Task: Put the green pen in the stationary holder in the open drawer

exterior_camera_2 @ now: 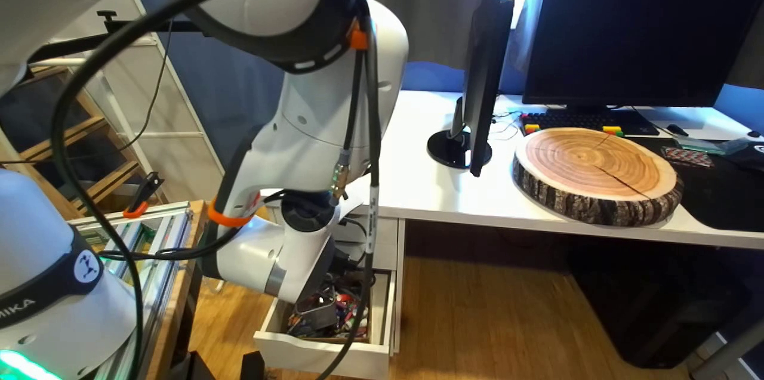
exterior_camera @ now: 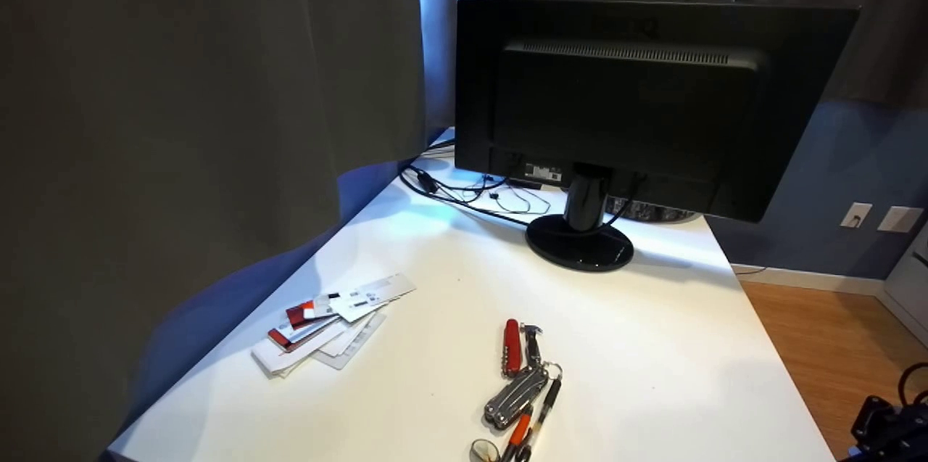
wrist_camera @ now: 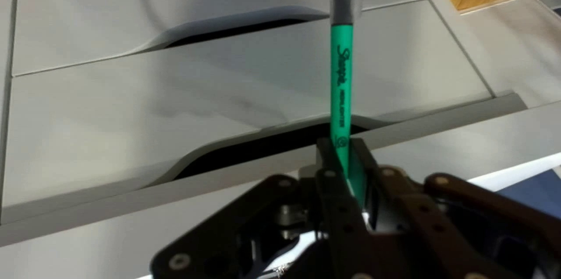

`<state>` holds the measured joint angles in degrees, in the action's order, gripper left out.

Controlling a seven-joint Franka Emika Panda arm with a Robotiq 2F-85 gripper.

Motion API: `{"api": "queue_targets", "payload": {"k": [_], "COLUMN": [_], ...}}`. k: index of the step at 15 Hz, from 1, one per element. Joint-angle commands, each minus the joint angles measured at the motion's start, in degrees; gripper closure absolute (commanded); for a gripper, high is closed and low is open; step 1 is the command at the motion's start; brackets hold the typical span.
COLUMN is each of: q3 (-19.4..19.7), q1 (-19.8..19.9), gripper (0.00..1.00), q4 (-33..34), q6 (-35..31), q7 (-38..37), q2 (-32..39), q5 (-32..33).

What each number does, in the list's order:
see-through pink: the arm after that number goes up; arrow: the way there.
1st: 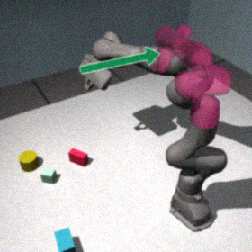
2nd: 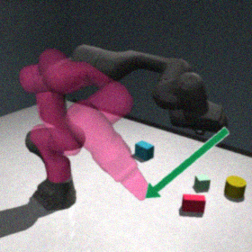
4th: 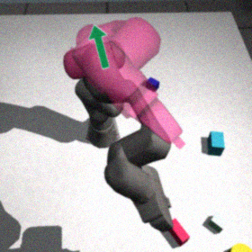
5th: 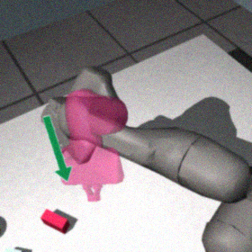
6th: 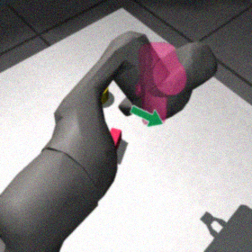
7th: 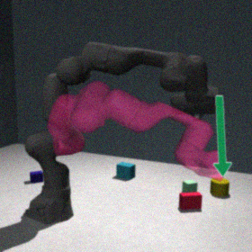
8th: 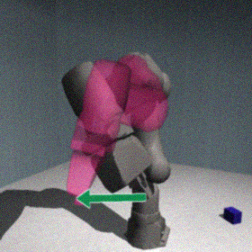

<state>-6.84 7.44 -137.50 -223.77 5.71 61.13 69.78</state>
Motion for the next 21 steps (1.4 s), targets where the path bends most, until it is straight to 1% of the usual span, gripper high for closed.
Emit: {"api": "queue_targets", "payload": {"k": [1, 7, 12, 13, 14, 16, 20, 21], "q3": [0.1, 0.4, 0.6, 0.6, 0.7, 0.8, 1.2, 1.3], "q1": [-0.5, 0.4, 0.9, 1.1, 1.2, 1.4, 1.8, 1.8], "gripper": [0.97, 0.97, 0.97, 0.87, 0.63, 0.58, 0.33, 0.24], "q4": [2.1, 2.7, 2.9, 2.7, 2.6, 2.6, 2.5, 2.4], "q6": [2.3, 1.5, 1.6, 1.6, 1.5, 1.4, 1.3, 1.2], "q7": [-1.1, -0.2, -0.9, -1.1, -1.1, -1.0, -0.9, -0.8], "q2": [0.3, 0.7, 1.3, 1.4, 1.3, 1.4, 1.5, 1.5], "q5": [0.7, 0.9, 1.7, 1.5, 1.2, 1.4, 1.3, 1.0]}}
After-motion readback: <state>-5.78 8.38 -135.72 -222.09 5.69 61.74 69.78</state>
